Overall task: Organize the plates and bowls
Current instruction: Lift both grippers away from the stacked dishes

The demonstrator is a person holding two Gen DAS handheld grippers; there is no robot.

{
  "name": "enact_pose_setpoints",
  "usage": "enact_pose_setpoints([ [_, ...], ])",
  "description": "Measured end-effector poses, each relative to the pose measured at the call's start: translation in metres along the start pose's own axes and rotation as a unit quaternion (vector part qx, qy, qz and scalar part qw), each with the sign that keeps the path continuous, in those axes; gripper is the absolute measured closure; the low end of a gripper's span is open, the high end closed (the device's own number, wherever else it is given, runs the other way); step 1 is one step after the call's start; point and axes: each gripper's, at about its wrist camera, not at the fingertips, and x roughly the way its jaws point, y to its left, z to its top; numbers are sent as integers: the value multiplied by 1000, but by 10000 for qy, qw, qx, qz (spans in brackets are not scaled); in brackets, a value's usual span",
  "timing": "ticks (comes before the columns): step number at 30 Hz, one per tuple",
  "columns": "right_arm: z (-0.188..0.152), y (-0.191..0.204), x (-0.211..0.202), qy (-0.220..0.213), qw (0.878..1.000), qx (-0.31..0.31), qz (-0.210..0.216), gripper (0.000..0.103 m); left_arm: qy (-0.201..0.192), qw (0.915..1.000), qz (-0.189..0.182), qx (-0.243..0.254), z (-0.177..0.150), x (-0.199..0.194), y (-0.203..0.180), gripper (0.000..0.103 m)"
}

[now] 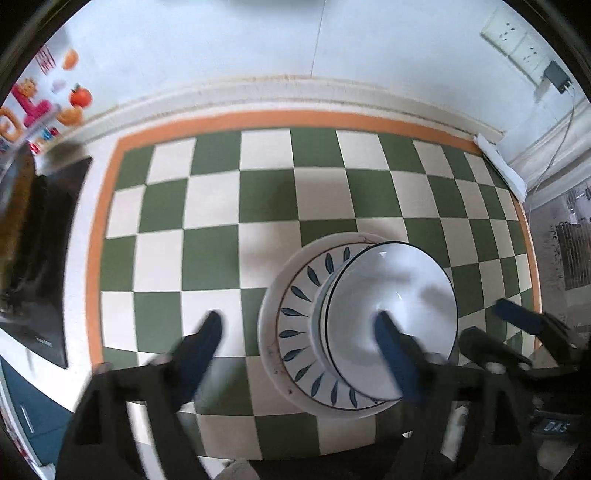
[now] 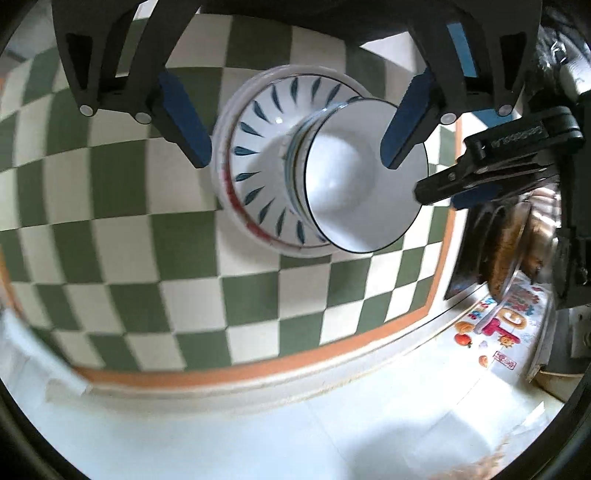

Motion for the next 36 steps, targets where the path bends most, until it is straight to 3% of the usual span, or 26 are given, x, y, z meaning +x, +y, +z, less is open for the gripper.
enact_pose_setpoints([
  [9,-26,30,-55,-637,9961,-71,-610,2,-703,9973,204,78,-16,-43,2,10],
  [20,-62,60,-136,-1426,9871,-148,-711,2,-1350,9905,180,166,-52,-115,-10,9],
  [28,-109,76,-201,-1861,9798,-404,-611,2,-1949,9805,236,-17,-104,-172,-26,9],
  [30,-124,77,-214,-1893,9792,-444,-583,1,-2058,9784,173,-99,-120,-185,-29,0],
  [36,-169,77,-250,-2003,9767,-542,-551,1,-2329,9720,209,-220,-167,-218,-41,0],
])
